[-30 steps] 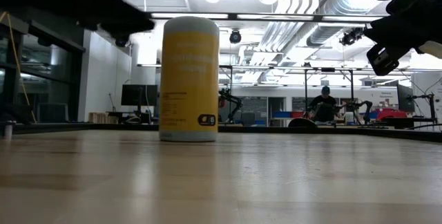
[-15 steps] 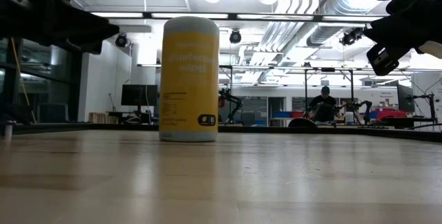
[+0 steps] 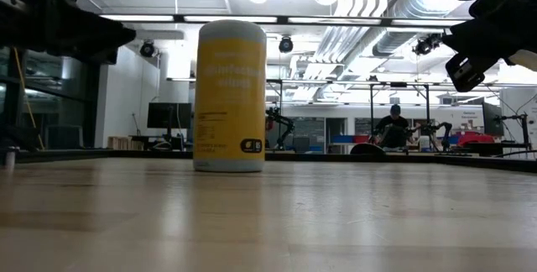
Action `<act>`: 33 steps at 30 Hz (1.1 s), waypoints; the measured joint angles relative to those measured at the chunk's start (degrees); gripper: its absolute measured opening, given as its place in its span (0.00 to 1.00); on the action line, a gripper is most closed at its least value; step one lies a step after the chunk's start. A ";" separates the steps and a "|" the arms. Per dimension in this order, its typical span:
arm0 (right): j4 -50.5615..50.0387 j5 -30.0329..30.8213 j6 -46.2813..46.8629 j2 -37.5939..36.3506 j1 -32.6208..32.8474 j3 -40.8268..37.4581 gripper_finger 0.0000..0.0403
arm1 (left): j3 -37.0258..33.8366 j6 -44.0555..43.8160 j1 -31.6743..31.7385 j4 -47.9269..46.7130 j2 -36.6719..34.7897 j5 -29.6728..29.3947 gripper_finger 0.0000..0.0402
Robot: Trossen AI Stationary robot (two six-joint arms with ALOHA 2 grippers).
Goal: Pick & Place toothbrushing station
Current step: Return to Home Position
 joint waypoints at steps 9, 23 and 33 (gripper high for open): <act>0.00 0.00 0.00 0.00 0.00 0.00 0.14 | -0.12 -1.36 0.00 -15.34 -12.98 -0.07 0.31; 0.00 0.00 0.00 0.02 0.00 0.00 0.14 | -0.72 0.14 0.41 -17.54 -17.23 3.34 0.31; 0.00 0.00 0.00 0.02 0.00 -0.02 0.14 | -0.74 -0.02 0.35 -17.54 -17.19 3.32 0.31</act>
